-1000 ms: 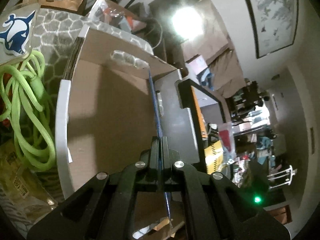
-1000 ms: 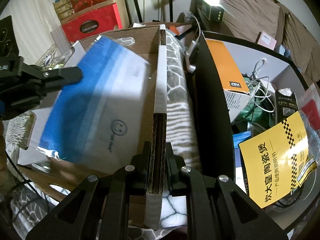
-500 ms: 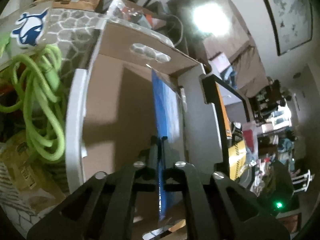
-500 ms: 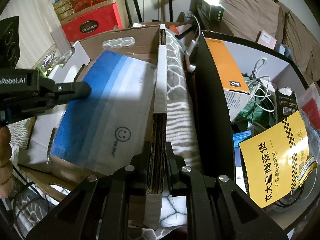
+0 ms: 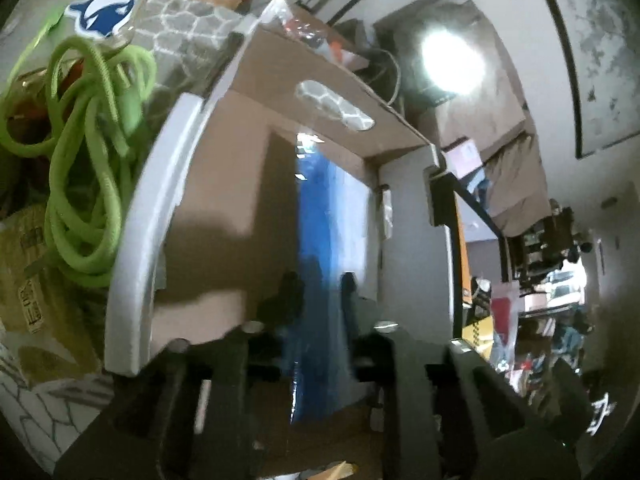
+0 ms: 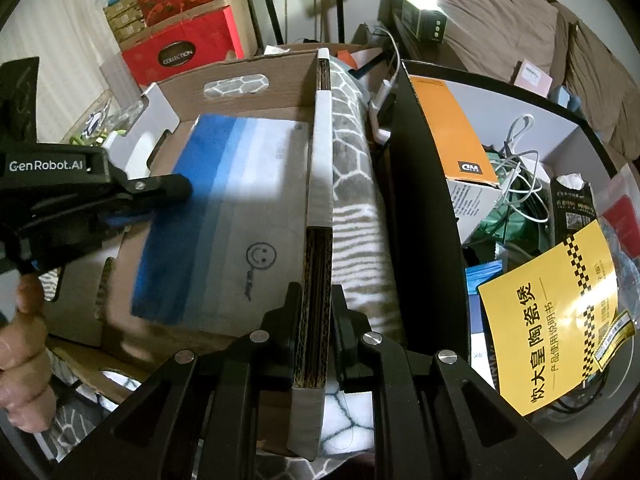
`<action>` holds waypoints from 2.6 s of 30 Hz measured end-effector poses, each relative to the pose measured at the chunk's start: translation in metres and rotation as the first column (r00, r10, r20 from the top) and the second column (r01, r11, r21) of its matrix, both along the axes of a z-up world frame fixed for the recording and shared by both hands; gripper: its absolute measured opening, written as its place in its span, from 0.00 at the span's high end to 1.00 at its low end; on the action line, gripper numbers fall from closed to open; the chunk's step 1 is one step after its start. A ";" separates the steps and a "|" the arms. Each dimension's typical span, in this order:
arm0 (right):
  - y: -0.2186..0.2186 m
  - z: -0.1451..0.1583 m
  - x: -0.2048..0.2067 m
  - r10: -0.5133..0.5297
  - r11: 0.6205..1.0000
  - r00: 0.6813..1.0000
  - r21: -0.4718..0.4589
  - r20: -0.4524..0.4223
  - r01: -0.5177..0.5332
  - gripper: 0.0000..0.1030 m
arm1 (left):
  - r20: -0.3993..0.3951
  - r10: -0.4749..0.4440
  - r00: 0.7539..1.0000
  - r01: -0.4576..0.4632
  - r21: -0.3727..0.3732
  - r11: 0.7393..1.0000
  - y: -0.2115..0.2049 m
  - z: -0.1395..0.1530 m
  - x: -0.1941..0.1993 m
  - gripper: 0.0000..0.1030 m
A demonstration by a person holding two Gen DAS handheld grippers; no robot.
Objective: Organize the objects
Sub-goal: 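Grasp the blue-white mask packet with the left tool while the right tool holds the box wall, then open the left tool to drop the mask packet into the box, then grasp the clear shark-sticker phone case with the left tool and lift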
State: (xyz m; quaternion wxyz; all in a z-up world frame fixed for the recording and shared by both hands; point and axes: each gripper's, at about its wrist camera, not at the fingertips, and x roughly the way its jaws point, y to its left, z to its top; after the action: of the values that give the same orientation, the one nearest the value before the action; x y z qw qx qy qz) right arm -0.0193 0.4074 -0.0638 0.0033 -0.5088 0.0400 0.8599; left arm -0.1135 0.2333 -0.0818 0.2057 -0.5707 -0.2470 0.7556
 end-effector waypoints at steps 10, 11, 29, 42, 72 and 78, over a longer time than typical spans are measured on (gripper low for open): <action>-0.002 -0.001 -0.001 -0.001 1.000 1.000 0.001 0.000 0.001 0.87 | -0.107 -0.052 0.993 0.051 -0.011 0.999 -0.010 0.045 0.017 0.37; -0.002 -0.001 -0.001 -0.001 1.000 1.000 0.001 0.000 0.001 0.87 | -0.123 -0.069 0.990 0.068 -0.014 0.998 -0.012 0.051 0.018 0.36; -0.004 0.000 -0.001 0.001 1.000 1.000 0.010 0.002 -0.001 0.88 | -0.326 -0.131 0.936 0.029 -0.302 0.953 -0.144 0.098 -0.016 0.27; -0.005 0.002 -0.003 -0.001 1.000 1.000 0.014 0.005 0.001 0.88 | -0.236 0.071 0.969 -0.149 -0.329 0.933 -0.246 0.037 -0.076 0.27; -0.005 0.003 -0.002 -0.003 1.000 1.000 0.012 0.010 0.003 0.88 | -0.124 0.290 0.949 -0.291 0.008 0.957 -0.293 0.029 -0.099 0.94; -0.005 0.003 -0.002 -0.004 1.000 1.000 0.010 0.010 0.003 0.88 | -0.095 0.338 0.936 -0.331 0.078 0.940 -0.305 0.034 -0.100 0.93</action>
State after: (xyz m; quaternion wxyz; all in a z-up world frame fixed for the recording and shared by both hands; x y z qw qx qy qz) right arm -0.0217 0.4028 -0.0606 0.0075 -0.5130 0.0366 0.8576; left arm -0.2133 -0.0721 -0.0478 0.1046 -0.4727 -0.3521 0.8010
